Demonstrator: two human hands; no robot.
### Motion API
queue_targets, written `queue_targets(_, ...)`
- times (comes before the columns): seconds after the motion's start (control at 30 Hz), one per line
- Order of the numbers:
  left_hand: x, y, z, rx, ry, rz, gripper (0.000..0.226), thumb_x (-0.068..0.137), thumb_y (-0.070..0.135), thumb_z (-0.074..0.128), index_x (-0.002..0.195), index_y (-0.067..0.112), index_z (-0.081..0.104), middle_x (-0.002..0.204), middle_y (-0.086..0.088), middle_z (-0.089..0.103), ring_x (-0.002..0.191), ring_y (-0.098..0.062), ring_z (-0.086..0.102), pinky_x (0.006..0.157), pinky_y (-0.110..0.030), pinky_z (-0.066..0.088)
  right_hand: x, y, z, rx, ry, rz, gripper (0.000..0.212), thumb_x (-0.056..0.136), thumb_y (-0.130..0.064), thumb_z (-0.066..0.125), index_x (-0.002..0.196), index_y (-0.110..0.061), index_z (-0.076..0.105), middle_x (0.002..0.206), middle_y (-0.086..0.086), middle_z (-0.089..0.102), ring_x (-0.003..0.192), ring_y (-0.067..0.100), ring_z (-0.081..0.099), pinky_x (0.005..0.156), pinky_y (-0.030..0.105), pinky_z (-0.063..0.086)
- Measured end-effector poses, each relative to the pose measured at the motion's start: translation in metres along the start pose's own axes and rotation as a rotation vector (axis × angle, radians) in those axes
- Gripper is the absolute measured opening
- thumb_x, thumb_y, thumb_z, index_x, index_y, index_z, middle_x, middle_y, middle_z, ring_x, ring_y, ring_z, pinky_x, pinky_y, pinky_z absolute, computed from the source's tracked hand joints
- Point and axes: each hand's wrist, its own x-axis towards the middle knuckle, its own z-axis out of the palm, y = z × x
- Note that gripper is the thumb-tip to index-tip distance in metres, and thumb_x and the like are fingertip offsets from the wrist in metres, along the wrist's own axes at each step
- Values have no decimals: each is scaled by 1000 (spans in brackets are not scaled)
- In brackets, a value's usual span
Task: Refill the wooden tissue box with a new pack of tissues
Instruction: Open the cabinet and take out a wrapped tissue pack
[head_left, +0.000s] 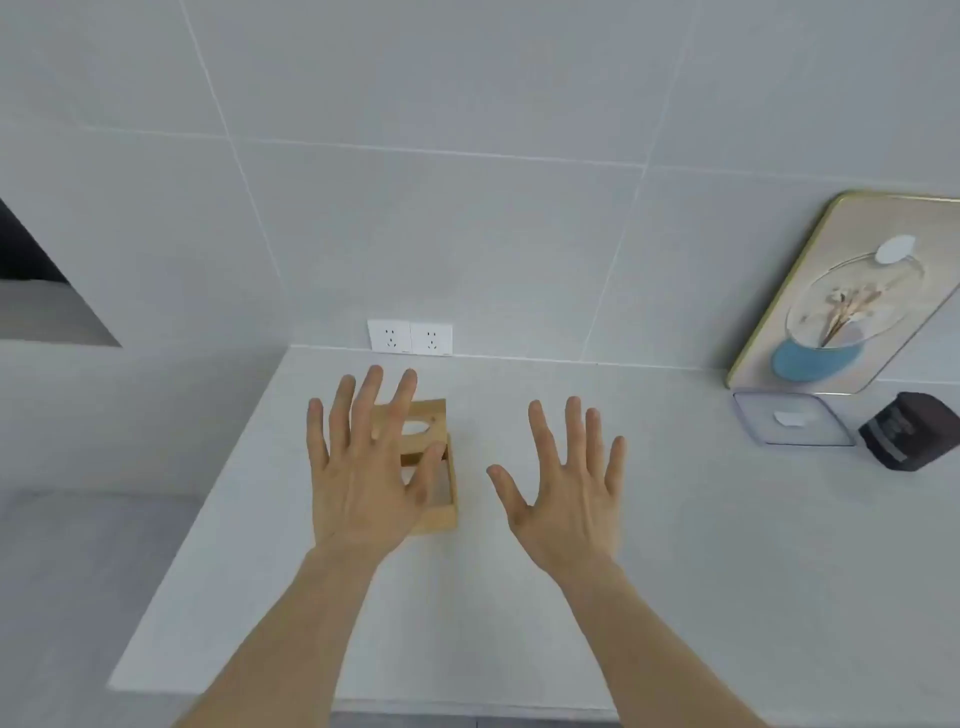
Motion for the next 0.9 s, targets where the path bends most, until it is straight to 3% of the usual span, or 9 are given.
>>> queue_targets(0.23, -75, 4, 53, 52, -96, -74, 76, 95, 63, 41, 161, 36, 14, 168, -3, 23, 156, -32, 19, 127, -52, 4, -55, 39, 59, -68, -177, -56, 84, 91, -78, 29, 161, -31, 22, 170, 12, 18, 157, 36, 12, 124, 61, 13)
queue_targets(0.5, -142, 0, 105, 34, -263, -126, 72, 95, 60, 44, 158, 30, 28, 162, -8, 35, 152, -34, 27, 126, -53, 15, -113, 48, 126, -39, -340, -74, 87, 89, -81, 29, 161, -32, 22, 171, 12, 15, 157, 35, 6, 123, 62, 12)
queue_targets(0.77, -194, 0, 144, -23, -374, -175, 69, 96, 59, 40, 157, 28, 30, 165, -8, 31, 155, -33, 21, 127, -52, 13, -140, 49, 162, -75, -256, -68, 85, 91, -81, 29, 158, -29, 30, 168, 15, 23, 157, 36, 9, 124, 62, 11)
queue_targets(0.9, -205, 6, 146, -54, -354, -222, 65, 99, 55, 39, 155, 23, 36, 165, -9, 32, 156, -32, 19, 127, -51, 13, -141, 48, 162, -87, -239, -67, 85, 90, -81, 29, 158, -30, 30, 168, 14, 23, 157, 35, 10, 124, 61, 11)
